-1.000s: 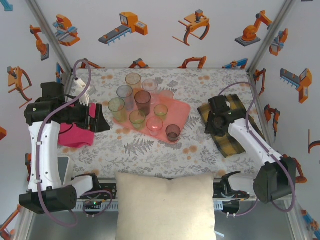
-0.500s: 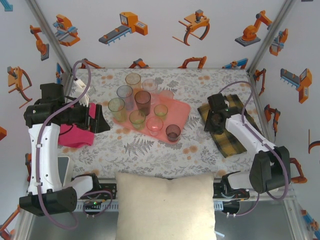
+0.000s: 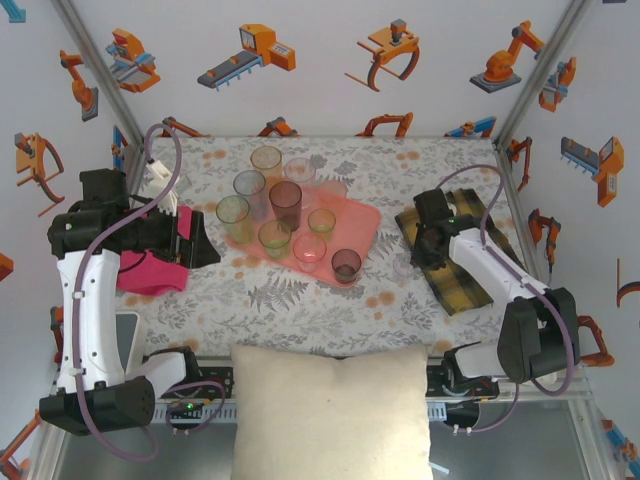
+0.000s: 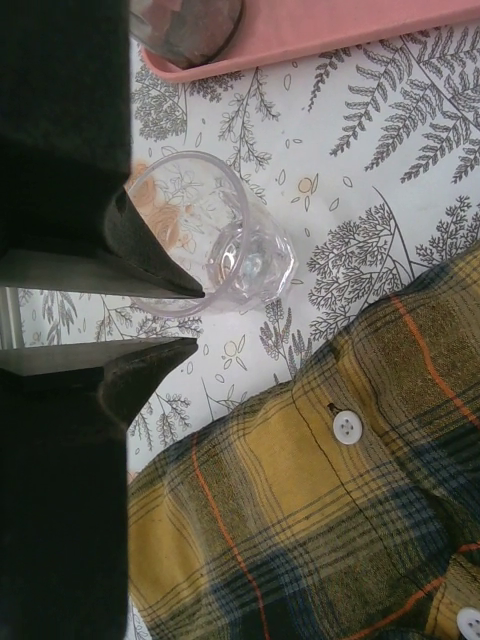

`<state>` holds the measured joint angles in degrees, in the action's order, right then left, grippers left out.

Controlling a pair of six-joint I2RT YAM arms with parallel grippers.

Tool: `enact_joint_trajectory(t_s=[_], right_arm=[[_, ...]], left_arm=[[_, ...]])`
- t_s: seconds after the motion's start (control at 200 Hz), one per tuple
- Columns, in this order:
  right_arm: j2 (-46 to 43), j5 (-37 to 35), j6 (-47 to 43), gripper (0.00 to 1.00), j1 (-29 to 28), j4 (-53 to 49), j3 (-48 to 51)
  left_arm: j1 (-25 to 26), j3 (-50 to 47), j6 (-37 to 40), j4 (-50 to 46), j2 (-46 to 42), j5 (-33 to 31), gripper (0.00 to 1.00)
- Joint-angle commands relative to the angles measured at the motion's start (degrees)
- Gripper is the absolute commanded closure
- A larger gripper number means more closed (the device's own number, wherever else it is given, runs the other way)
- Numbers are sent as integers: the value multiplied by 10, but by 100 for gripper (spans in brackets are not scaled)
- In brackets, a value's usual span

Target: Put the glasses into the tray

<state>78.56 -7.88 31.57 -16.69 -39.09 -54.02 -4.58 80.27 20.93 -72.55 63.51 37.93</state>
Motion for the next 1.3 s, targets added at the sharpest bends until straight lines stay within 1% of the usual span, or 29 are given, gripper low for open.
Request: enact_joint_trajectory(t_s=[0.0, 0.566, 0.941, 1.297], right_arm=[[7, 3, -4, 76, 3, 4, 9], [12, 6, -4, 84, 3, 15, 18], [8, 6, -4, 92, 3, 16, 20], [-13, 6, -8, 95, 3, 0, 3]], left_arm=[[-4, -6, -8, 3, -8, 5, 3], [-6, -8, -12, 6, -9, 6, 3], [-6, -8, -12, 7, -10, 5, 3], [-7, -9, -12, 7, -11, 2, 3]])
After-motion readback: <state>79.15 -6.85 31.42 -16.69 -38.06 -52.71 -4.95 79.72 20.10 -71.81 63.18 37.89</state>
